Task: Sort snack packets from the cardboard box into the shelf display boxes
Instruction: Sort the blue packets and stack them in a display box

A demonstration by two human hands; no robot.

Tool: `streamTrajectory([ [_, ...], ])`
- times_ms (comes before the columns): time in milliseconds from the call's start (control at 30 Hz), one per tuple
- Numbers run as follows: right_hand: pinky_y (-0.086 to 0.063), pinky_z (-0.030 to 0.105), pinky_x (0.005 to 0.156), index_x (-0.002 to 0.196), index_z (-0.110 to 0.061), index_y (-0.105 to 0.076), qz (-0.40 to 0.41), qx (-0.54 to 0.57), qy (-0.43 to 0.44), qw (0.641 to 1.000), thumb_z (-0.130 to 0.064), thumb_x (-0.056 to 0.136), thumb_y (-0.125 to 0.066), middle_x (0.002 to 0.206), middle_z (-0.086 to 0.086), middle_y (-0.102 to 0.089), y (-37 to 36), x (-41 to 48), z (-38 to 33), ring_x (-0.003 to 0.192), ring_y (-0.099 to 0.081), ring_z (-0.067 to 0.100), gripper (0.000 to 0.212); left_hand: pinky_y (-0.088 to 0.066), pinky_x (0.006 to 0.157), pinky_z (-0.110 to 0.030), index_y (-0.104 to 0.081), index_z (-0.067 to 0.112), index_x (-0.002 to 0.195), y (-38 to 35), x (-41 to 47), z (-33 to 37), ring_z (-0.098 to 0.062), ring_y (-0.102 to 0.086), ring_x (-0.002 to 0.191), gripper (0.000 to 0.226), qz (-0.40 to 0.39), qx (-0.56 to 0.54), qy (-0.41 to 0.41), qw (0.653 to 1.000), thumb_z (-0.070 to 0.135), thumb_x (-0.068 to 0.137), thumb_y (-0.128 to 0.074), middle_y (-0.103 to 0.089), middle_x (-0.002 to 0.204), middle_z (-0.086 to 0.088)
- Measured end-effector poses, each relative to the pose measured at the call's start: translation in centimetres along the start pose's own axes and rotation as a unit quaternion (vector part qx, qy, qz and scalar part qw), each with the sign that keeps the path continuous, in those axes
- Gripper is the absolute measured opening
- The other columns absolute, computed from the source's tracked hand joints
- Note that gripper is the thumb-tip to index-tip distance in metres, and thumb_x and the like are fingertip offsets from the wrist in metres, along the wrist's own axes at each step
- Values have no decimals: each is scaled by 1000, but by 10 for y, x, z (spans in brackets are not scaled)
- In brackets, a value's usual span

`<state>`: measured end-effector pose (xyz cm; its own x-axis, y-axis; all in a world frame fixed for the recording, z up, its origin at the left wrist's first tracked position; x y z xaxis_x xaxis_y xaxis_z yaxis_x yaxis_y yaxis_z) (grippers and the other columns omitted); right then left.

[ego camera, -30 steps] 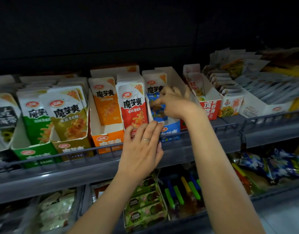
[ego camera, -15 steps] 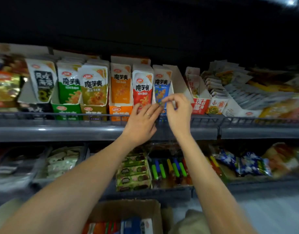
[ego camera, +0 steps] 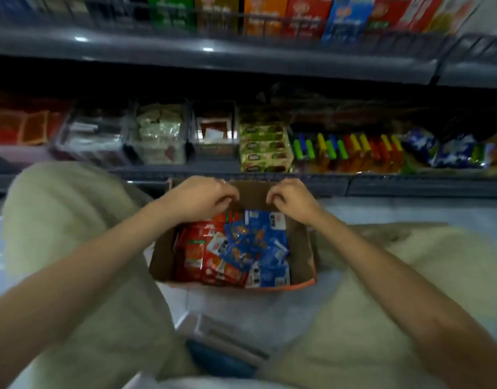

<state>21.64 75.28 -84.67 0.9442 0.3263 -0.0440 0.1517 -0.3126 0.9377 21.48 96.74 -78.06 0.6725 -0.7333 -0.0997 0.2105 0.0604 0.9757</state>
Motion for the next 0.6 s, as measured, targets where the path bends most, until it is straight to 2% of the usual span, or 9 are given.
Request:
streamTrajectory([
  [67, -37, 32, 98, 100, -23, -68, -173, -11, -34, 984, -15, 95, -46, 101, -9, -67, -45, -8, 5, 97, -57, 11, 23, -46, 88, -32, -60, 27, 122, -27, -23, -7, -14, -59, 109, 28, -51, -27, 33, 998, 26, 98, -47, -62, 125, 7],
  [133, -44, 34, 94, 112, -18, -63, -311, 22, -67, 948, -14, 96, -47, 113, -2, -64, -87, -19, 8, 101, -58, 16, 23, -48, 84, -35, -62, 24, 121, -44, -38, -12, -18, -60, 105, 28, -92, -35, 53, 994, 24, 97, -48, -65, 120, 1],
  [200, -49, 27, 79, 117, -4, -59, -374, 59, -92, 921, -7, 95, -49, 112, 12, -60, -120, -29, 9, 94, -57, 24, 24, -50, 82, -34, -61, 24, 122, -49, -50, -13, -20, -61, 102, 29, -114, -29, 66, 991, 25, 96, -48, -65, 118, 0],
  [267, -39, 17, 61, 123, 0, -54, -420, 71, -111, 898, -6, 95, -51, 106, 11, -55, -140, -34, 4, 83, -50, 19, 29, -50, 80, -32, -62, 26, 122, -50, -61, -19, -18, -62, 97, 29, -113, -40, 72, 990, 27, 96, -48, -66, 115, 2],
  [300, -38, 19, 62, 127, -2, -51, -440, 70, -117, 887, -10, 95, -53, 111, 9, -52, -150, -34, 3, 86, -48, 18, 33, -50, 79, -33, -62, 26, 121, -51, -66, -22, -18, -62, 95, 29, -110, -56, 76, 989, 27, 96, -49, -66, 114, 1],
  [400, -42, 32, 85, 133, -12, -48, -448, 57, -109, 885, -14, 94, -56, 136, 9, -45, -180, -29, 4, 112, -49, 26, 40, -48, 80, -32, -61, 25, 123, -54, -76, -34, -21, -60, 101, 30, -103, -74, 106, 986, 26, 96, -49, -64, 117, 0],
  [467, -41, 41, 99, 140, -24, -41, -418, -40, -61, 906, -18, 94, -53, 147, 7, -36, -199, -26, 2, 127, -42, 31, 48, -45, 79, -29, -59, 25, 125, -58, -77, -41, -22, -58, 105, 31, -116, -56, 128, 983, 25, 97, -47, -62, 121, 0],
  [533, -32, 47, 108, 149, -27, -25, -362, -172, 26, 916, -22, 96, -49, 156, 5, -20, -214, -23, -5, 138, -29, 33, 58, -40, 74, -26, -57, 25, 127, -63, -74, -43, -21, -58, 105, 32, -132, -57, 147, 979, 25, 97, -46, -62, 121, 0],
  [600, -28, 49, 109, 153, -22, -7, -359, -202, 35, 910, -24, 98, -44, 160, 5, -3, -226, -23, -14, 141, -23, 33, 66, -41, 74, -25, -56, 24, 128, -71, -71, -45, -20, -59, 103, 32, -162, -54, 162, 972, 27, 98, -44, -62, 119, -1],
])
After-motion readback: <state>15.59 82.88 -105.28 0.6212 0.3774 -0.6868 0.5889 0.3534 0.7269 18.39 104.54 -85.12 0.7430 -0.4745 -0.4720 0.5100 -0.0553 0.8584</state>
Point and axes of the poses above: each hand's wrist, its own x-axis towards the middle knuckle, its own y-axis out of the back of the hand, z = x × y, the point moved 3 cm from there along x, towards the middle knuckle
